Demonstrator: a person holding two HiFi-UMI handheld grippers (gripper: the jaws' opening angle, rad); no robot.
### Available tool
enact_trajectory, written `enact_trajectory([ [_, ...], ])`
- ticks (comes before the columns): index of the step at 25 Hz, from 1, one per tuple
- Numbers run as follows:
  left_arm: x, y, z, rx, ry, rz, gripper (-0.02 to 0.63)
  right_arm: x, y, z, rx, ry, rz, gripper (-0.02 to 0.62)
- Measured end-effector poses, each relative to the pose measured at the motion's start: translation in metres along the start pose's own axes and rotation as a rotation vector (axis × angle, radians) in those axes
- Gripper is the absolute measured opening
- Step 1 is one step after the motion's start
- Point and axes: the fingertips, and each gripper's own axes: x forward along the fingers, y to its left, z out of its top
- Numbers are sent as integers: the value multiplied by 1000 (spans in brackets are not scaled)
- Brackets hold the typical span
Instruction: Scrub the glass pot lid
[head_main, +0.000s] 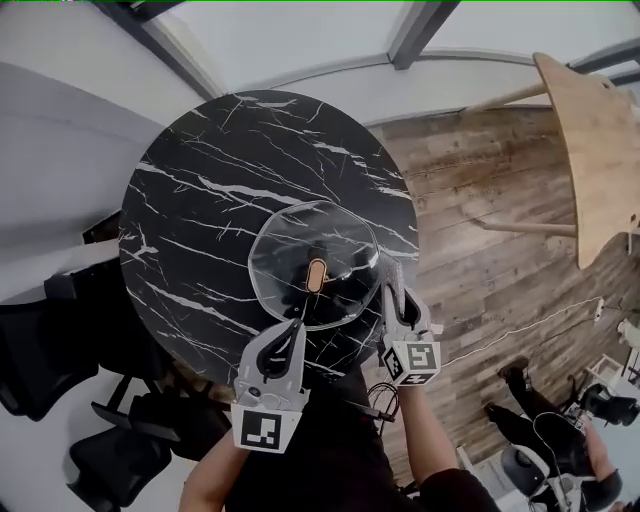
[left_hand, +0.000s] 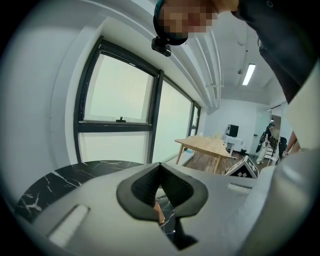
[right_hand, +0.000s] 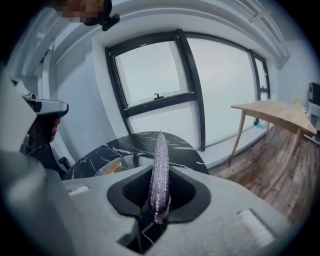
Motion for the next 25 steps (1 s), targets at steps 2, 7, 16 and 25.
enact_trajectory([
  [2,6,2,-4,-32,5,15,3,9,-3,-6,-21,19,13,75],
  [7,18,8,-13,-80,19,44,3,30,0,-17,-59,71,48,75],
  [16,22,8,-30,-142,65,67,3,64,9,-2,-173,76,115,72],
  [25,15,16,-33,-162,61,117,2,95,37,13,-490,63,252,72],
])
